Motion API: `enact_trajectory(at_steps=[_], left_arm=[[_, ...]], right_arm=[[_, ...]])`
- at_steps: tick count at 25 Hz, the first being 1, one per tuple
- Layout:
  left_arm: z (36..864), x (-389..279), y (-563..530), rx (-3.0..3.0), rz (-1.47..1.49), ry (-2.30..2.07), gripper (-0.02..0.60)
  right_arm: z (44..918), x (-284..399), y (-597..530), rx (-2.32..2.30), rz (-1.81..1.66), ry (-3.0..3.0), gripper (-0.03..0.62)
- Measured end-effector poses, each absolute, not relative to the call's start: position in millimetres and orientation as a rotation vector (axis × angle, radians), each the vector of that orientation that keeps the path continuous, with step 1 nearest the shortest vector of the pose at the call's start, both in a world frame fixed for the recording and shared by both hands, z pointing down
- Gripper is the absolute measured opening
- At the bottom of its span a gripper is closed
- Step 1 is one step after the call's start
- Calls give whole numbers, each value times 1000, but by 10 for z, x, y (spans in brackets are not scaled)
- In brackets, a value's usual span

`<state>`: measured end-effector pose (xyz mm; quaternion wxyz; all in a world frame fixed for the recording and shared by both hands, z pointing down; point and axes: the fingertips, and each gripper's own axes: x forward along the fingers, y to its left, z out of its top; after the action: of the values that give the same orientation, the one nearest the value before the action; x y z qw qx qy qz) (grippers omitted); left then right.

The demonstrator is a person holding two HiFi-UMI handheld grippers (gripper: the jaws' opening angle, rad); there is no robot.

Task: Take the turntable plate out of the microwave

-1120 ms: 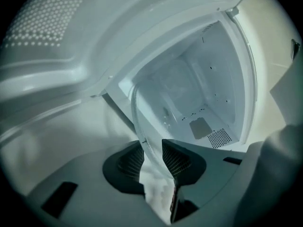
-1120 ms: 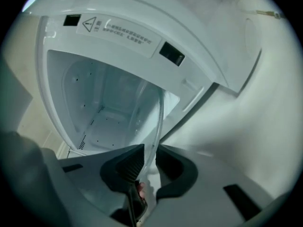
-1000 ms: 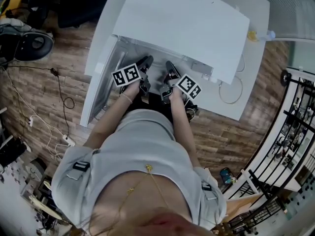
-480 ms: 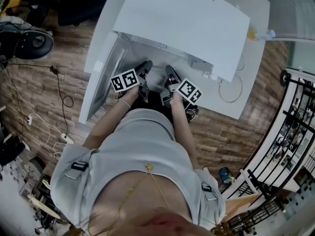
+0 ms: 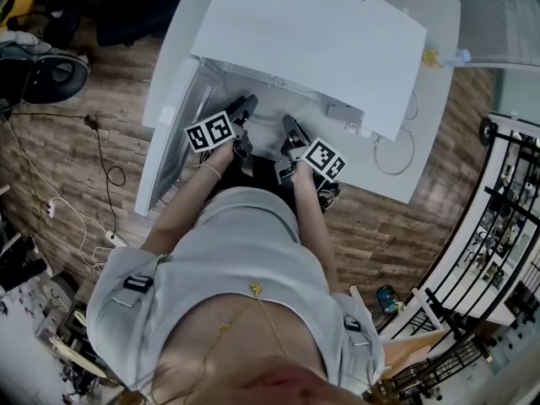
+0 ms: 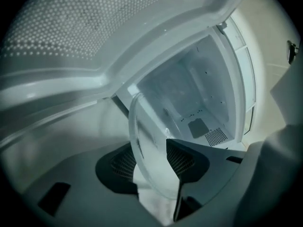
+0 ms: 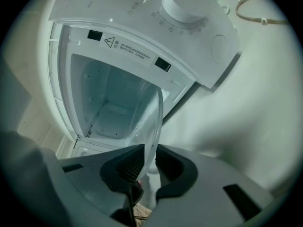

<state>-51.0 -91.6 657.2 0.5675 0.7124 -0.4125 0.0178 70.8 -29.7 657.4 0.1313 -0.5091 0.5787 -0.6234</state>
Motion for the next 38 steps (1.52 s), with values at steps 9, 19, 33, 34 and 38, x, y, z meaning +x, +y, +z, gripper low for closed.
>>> enact_trajectory(at_steps=[9, 19, 33, 34, 38], left_arm=[[6626, -448, -1207, 1622, -28, -993, 192], [6581, -463, -1226, 1599, -101, -955, 141], [6535, -442, -1210, 1598, -177, -898, 97], [6539, -450, -1198, 1595, -187, -896, 95], [6527, -473, -1120, 1591, -230, -891, 87]], right_arm=[[6568, 700, -290, -1452, -1819, 1684, 78], [6522, 967, -497, -1490, -1700, 1720, 158], [6608, 1257, -806, -1471, -1655, 1586, 83], [6605, 1251, -800, -1469, -1650, 1588, 83], [6567, 1237, -757, -1449, -1628, 1612, 75]])
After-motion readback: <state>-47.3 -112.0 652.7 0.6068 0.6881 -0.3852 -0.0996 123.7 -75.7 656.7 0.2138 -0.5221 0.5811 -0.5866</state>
